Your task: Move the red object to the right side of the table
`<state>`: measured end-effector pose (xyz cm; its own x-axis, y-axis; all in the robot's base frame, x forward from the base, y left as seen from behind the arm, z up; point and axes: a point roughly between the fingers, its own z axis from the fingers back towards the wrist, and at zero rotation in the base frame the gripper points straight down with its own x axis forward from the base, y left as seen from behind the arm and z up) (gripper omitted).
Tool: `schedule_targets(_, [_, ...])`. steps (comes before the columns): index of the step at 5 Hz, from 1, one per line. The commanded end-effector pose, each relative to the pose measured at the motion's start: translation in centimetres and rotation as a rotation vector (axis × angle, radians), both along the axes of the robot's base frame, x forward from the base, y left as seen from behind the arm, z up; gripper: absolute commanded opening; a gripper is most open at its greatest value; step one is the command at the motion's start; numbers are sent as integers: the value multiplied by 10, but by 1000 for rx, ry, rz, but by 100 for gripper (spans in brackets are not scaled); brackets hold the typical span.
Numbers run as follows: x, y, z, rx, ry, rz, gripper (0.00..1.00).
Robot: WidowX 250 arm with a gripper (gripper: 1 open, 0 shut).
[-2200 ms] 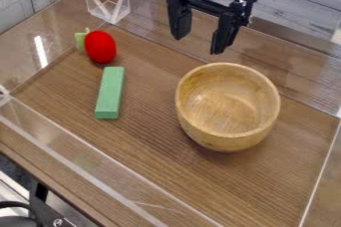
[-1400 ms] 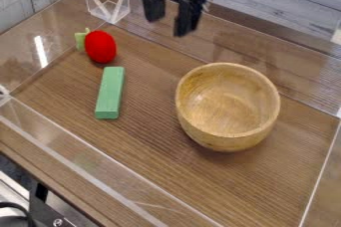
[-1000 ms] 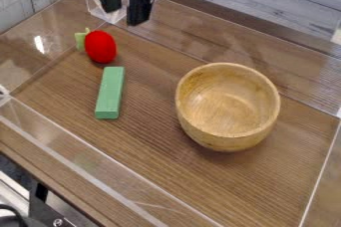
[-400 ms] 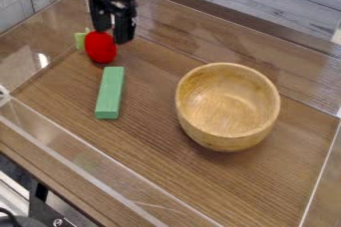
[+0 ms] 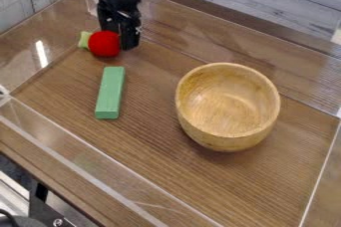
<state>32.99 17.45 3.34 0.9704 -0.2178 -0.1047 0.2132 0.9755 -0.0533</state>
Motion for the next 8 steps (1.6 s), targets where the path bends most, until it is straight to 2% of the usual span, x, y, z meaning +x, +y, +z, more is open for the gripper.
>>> schedule_targets(1, [10, 12, 4, -16, -42, 34, 100])
schedule_targets(2, [15, 11, 1, -63, -41, 46, 100])
schedule_targets(3, [11, 9, 6, -71, -38, 41, 100])
schedule_targets(4, [5, 6, 14, -105, -37, 40, 100])
schedule_targets(5, [1, 4, 21, -128, -36, 39, 100])
schedule_targets(7, [1, 29, 31, -165, -43, 129, 100])
schedule_targets(8, [0, 31, 20, -170, -30, 70, 100])
